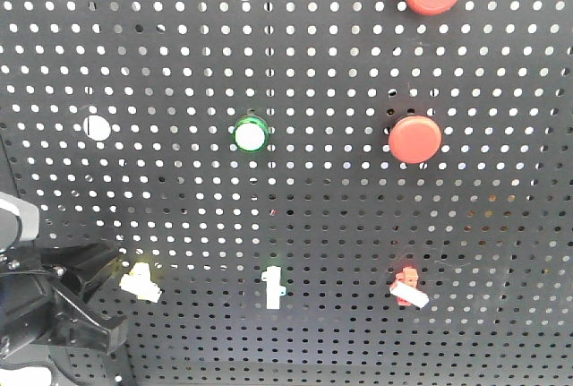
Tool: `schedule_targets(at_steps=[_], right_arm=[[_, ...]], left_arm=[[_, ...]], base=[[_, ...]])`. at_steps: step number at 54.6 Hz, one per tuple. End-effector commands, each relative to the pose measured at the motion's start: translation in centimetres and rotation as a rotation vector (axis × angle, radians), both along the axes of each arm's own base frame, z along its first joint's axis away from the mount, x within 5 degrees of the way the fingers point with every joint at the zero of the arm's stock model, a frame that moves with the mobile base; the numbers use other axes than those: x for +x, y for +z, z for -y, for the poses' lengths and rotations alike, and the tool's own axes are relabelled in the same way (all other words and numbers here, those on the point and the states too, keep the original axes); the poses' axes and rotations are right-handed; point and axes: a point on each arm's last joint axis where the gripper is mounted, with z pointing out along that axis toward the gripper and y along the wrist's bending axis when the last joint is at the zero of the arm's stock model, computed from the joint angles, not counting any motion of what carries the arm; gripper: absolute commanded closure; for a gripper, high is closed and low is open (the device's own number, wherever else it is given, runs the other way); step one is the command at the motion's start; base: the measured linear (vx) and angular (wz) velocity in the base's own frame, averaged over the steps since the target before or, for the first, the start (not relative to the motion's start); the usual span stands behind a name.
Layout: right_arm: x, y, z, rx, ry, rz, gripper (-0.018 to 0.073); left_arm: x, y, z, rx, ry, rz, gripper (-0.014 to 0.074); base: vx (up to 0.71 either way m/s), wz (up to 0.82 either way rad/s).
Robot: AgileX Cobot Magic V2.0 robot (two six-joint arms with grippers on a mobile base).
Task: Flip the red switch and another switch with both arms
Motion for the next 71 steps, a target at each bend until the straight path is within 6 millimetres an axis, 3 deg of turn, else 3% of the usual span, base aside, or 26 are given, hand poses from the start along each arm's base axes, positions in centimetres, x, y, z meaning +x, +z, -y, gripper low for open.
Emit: schedule_targets(at_steps=[1, 51, 61, 71], right_arm=[[0.0, 1.6, 0.1, -0.009, -0.015, 0.094, 0.0566], [0.1, 1.2, 0.1, -0.012, -0.008, 0.052, 0.0566], [0.0, 0.9, 0.0, -0.012, -0.001, 0.021, 0.0566], [0.0, 0.9, 0.0, -0.01, 0.0, 0.017, 0.0566]], left_arm=[[-0.1, 2.5, 0.2, -0.07, -0.012, 0.136, 0.0594], [-0.3, 2.5, 0.8, -0.066, -0.036, 0.128, 0.0594], [0.1, 1.6, 0.9, -0.037, -0.036, 0.08, 0.0594], [0.7, -0.7, 1.2, 0.023, -0.039, -0.01, 0.0594]], base=[[0.0, 0.0], [0.0, 0.0], [0.0, 0.0], [0.0, 0.0]])
